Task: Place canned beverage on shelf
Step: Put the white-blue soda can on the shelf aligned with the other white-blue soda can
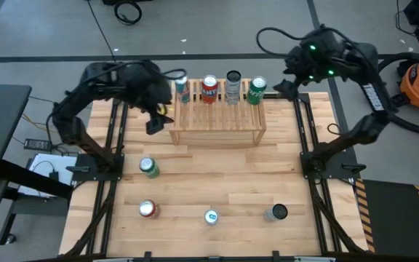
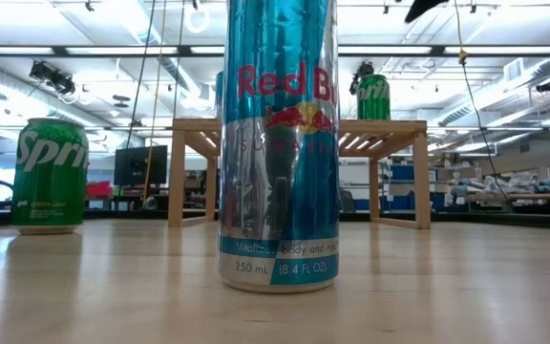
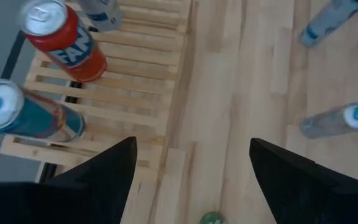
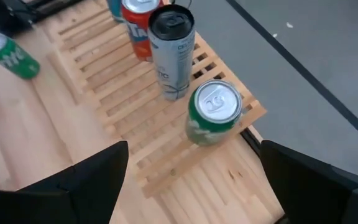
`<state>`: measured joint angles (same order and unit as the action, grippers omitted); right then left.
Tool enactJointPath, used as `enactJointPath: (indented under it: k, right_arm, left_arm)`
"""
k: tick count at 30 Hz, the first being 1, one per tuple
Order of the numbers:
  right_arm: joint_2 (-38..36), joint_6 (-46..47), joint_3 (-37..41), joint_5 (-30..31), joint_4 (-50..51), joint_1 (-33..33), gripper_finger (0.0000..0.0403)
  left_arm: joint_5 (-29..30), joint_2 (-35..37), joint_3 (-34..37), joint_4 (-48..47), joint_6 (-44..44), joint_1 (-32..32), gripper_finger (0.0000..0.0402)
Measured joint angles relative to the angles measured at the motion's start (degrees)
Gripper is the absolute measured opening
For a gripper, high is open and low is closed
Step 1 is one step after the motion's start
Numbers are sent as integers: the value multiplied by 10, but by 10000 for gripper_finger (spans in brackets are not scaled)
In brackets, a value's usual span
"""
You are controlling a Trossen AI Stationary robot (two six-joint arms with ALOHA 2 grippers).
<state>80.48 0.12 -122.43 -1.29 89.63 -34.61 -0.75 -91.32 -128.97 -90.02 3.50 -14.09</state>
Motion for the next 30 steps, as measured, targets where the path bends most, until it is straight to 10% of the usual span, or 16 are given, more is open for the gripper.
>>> enactJointPath:
  k: [6,17,30]
  right_arm:
    - [-62,48,53,2,-14,34,373]
    - [-177,147,236,2,-139,124,373]
    - [-267,314,469,36,-211,288,373]
  left_arm:
    - [0,68,28,0,-37,1,314]
    - [-6,306,392,114,-102,20,314]
    - [-6,415,595,237,-183,80,314]
